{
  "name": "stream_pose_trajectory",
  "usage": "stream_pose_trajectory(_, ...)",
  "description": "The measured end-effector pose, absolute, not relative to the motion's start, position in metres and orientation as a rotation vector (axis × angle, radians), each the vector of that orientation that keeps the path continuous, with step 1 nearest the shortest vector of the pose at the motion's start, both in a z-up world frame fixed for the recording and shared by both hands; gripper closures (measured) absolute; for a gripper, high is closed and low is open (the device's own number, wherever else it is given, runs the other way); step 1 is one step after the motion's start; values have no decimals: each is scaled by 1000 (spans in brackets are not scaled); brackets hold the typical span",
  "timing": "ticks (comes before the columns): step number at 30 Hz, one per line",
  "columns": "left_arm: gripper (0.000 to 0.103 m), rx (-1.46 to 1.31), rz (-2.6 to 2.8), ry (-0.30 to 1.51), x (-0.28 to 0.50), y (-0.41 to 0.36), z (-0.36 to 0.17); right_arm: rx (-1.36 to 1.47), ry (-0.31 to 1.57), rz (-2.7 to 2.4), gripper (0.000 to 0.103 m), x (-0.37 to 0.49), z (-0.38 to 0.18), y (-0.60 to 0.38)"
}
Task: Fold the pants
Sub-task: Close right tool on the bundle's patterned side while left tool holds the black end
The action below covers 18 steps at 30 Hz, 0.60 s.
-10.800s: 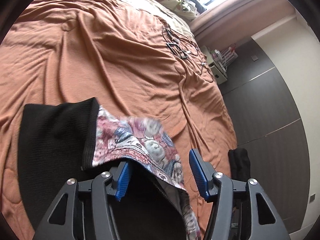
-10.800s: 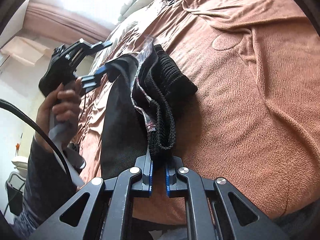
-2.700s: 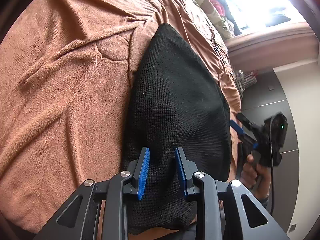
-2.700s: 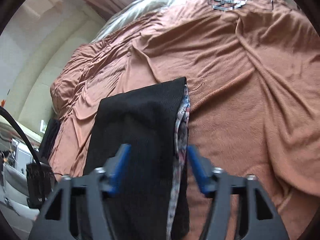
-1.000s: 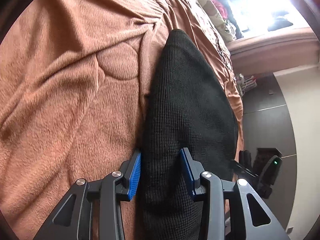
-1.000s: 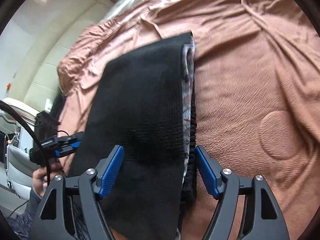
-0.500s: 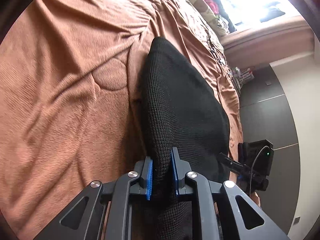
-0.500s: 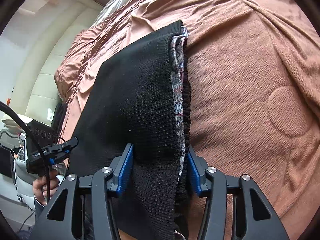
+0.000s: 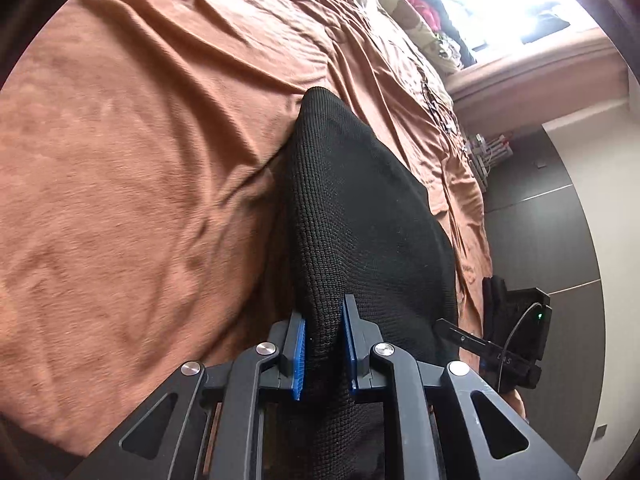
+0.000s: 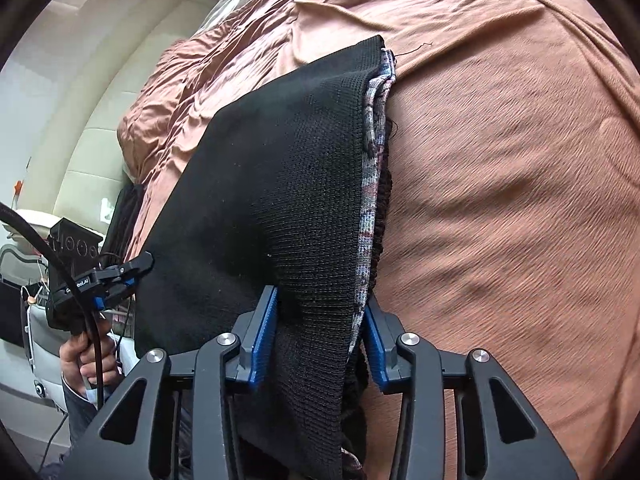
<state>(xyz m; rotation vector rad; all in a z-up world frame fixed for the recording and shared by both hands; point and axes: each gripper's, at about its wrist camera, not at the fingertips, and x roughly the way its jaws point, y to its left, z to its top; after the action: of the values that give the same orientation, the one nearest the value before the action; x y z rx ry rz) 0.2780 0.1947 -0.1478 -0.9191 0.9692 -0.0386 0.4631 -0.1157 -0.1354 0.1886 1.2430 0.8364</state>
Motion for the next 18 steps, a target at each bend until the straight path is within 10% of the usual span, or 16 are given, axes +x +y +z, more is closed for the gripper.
stream_pose_trajectory(18, 86, -925, -26, 970, 232, 245, -154, 207, 1233, 832, 65, 423, -151, -58)
